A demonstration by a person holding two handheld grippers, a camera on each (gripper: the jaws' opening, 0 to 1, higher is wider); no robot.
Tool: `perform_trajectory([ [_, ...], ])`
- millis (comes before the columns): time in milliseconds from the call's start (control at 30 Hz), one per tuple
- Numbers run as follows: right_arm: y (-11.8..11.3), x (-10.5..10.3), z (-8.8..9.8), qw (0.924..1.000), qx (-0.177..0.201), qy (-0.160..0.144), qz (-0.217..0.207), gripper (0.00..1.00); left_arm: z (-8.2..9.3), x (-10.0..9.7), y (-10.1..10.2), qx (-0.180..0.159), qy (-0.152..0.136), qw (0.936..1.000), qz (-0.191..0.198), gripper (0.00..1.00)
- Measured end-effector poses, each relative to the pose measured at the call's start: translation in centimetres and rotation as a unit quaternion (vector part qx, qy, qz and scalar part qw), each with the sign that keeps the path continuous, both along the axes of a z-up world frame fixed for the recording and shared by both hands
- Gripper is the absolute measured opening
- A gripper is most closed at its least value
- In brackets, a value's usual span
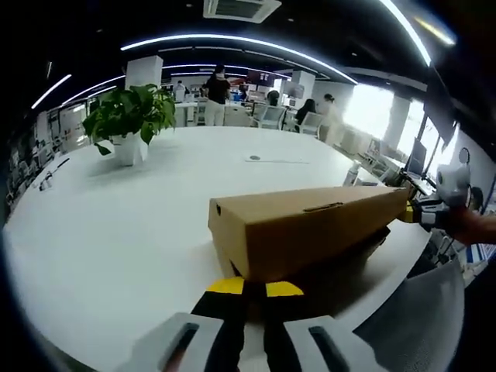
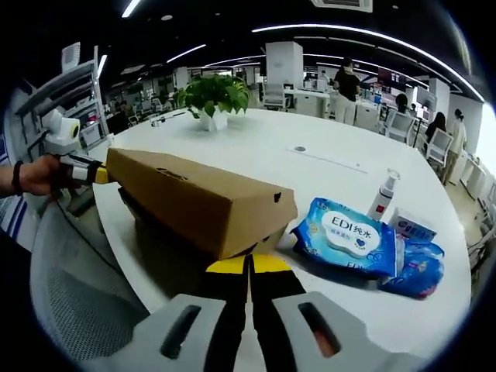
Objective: Operate the shoe box by opening the lid, removing the specified soft item, and placing it in the target area until the item is outside and the box remains undamaged.
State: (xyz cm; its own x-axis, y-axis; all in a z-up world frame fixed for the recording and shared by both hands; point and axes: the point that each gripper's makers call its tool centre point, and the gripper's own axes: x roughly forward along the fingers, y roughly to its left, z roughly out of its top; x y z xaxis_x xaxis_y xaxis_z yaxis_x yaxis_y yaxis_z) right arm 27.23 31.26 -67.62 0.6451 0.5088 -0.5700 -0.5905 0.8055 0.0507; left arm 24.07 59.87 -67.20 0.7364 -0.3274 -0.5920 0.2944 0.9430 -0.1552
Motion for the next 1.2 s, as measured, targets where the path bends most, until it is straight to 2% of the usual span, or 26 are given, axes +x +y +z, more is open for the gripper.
perform_trajectory([
  [733,-0.1,-0.5,-2.2,0.9998,-0.012,0.016,0.004,0.0,-2.1,-1.2,1.1,0.036,0.028,0.9989,-0.009,0.04],
  [1200,-0.2,-1.0,-3.6,0.9993,-0.018,0.031,0.007,0.0,-2.4,-1.2,1.5,0.03,0.032,0.9991,-0.002,0.04],
])
